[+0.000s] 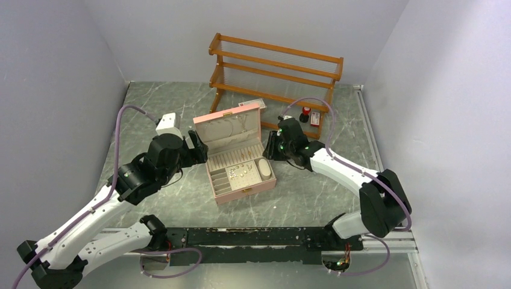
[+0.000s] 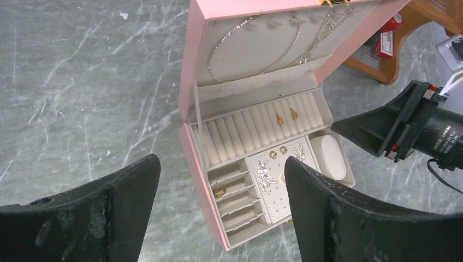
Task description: Organize the mixed jewelry
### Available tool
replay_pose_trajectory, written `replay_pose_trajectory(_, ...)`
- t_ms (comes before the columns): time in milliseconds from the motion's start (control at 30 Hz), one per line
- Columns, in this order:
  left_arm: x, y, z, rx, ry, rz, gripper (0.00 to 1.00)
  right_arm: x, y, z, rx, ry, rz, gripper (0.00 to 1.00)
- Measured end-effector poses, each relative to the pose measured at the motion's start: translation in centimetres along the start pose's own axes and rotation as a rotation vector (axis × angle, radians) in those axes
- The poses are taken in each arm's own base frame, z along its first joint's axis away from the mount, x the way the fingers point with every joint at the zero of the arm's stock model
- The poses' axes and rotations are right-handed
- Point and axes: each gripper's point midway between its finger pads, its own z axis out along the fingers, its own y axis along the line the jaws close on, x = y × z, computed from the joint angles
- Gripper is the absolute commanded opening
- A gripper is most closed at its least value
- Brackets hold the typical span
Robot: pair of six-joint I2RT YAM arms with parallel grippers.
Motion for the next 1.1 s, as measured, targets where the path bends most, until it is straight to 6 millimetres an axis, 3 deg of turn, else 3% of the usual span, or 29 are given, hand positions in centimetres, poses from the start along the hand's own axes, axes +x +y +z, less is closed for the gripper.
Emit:
replay_pose_trajectory(200,0.1,0.0,0.2,-0.006,0.005,0.001,0.88,0.3,-0.3,1.1,0.012,0.008,0.015,0.29)
replay_pose_trajectory(500,0.4,0.0,0.5,-0.013,0.015,0.007,0.88,0.2,-0.8,2.3,0.038,-0.023,0.101,0.02)
replay_pose_trajectory(733,0.1,-0.2,0.4,-0.006,0.008,0.003,0.88,0.2,-0.6,2.6,0.012,-0.084,0.267,0.00)
replay_pose_trajectory(800,-0.2,-0.4,0.4,-0.002,0.005,0.000,0.88,0.3,-0.4,2.6,0.008,-0.088,0.305,0.05)
replay_pose_trajectory(900,-0.7,-0.9,0.5,0.003,-0.002,-0.004,0.90,0.3,-0.2,2.6,0.003,-0.086,0.338,0.31)
replay_pose_trajectory(967,-1.3,-1.5,0.7,0.012,-0.011,-0.007,0.92,0.3,-0.1,2.4,0.003,-0.087,0.349,0.43)
replay_pose_trajectory(1100,-3.0,-2.4,1.2,0.018,-0.039,-0.004,0.92,-0.8,-0.2,1.0,0.017,-0.123,0.333,0.54)
